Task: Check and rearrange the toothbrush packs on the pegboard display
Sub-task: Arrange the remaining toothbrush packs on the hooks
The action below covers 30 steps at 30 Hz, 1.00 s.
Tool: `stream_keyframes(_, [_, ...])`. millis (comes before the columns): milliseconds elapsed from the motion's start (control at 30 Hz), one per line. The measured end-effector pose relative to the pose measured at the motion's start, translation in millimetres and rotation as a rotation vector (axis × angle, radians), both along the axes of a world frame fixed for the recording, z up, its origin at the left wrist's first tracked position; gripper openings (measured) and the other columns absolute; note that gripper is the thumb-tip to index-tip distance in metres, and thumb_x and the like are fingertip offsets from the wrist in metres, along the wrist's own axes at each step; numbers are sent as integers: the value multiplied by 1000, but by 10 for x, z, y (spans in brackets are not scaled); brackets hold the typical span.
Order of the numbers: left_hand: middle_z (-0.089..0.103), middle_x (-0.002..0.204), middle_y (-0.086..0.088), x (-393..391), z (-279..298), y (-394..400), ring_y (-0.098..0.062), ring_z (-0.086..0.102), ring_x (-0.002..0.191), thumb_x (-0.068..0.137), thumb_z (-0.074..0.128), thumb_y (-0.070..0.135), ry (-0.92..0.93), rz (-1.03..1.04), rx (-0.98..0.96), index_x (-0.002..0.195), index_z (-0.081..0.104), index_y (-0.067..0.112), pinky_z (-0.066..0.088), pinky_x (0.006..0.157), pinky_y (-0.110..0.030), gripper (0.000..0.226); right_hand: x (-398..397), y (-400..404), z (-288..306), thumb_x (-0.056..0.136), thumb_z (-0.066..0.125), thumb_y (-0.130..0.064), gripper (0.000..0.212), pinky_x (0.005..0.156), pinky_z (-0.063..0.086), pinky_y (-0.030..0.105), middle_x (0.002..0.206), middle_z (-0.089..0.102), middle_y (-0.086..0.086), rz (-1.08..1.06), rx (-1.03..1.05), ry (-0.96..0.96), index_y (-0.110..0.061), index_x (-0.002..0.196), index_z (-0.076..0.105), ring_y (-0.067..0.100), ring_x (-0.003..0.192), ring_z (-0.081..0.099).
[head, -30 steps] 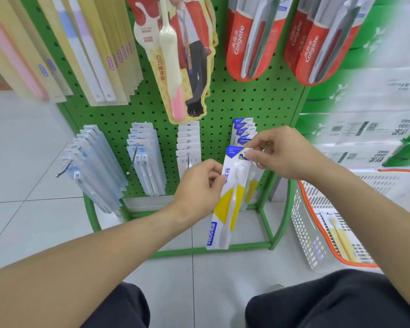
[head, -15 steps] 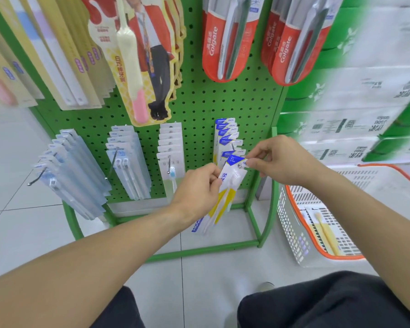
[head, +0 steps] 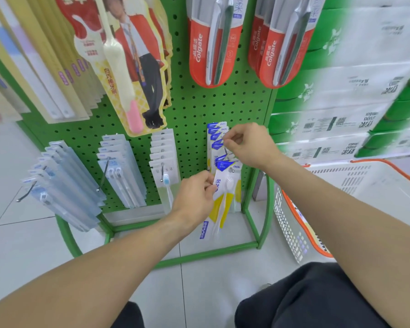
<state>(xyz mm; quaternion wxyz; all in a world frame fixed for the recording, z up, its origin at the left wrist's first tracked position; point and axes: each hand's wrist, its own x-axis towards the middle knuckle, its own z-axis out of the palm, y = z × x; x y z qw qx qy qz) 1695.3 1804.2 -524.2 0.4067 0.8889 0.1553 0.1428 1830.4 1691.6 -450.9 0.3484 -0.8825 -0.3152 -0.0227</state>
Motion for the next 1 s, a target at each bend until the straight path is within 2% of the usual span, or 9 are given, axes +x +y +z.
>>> stream_keyframes(100, [73,77,1,17,-16,-12,-21,68,73,96,60,9,-10,5,-11,91,66,12,55,70,-32,8,31,54,1,91,65,-14,12,71,48,17,82,74,-1,-11,-44,20,-15,91,77,14,78,67])
stream_keyframes(267, [71,73,0,44,-32,-36,-22,64,66,95,60,9,-7,-1,-34,89,65,12,54,66,-33,8,88,60,18,94,65,-15,11,50,35,2,75,67,-7,5,-133,80,-17,94,76,1,64,57])
stream_keyframes(433, [69,78,5,-12,62,-19,-9,63,65,94,64,13,27,6,-55,94,66,13,54,64,-21,2,114,117,51,94,67,-11,11,70,44,20,89,75,6,26,-145,30,-13,98,77,18,80,67])
stream_keyframes(500, [65,77,10,-63,132,23,-3,60,66,94,63,13,12,28,-42,96,65,14,48,59,-10,3,88,146,55,93,68,-10,10,71,46,23,87,75,6,75,-150,20,-13,97,77,19,79,65])
stream_keyframes(600, [64,79,10,-145,243,85,1,58,66,94,61,12,-36,63,-20,98,65,14,47,61,-9,5,-10,192,71,93,68,-11,10,75,48,27,90,75,7,184,-166,-9,-14,95,78,21,80,64])
stream_keyframes(733, [63,82,9,-230,361,128,-1,58,68,93,63,14,-123,114,2,100,63,15,50,68,-18,7,-178,234,136,95,67,-13,11,73,44,20,90,74,0,280,-119,-45,-13,98,78,20,84,63])
stream_keyframes(833, [57,90,8,-293,444,141,-4,53,73,92,64,16,-237,152,4,106,56,18,47,73,-22,16,-304,193,228,96,66,-13,9,63,41,8,82,67,-13,326,-32,-12,-13,97,76,1,72,60])
stream_keyframes(900, [50,94,10,-354,523,127,-2,48,79,92,67,17,-318,166,27,107,52,19,43,75,-19,21,-382,131,299,98,64,-12,8,58,38,6,81,64,-12,355,2,33,-11,97,72,-9,60,57])
stream_keyframes(1000, [51,102,7,-466,681,128,-6,49,88,93,68,22,-424,191,-34,112,50,20,41,79,-15,26,-485,49,394,98,64,-9,7,61,40,5,78,66,-10,417,84,69,-10,95,71,-12,58,58])
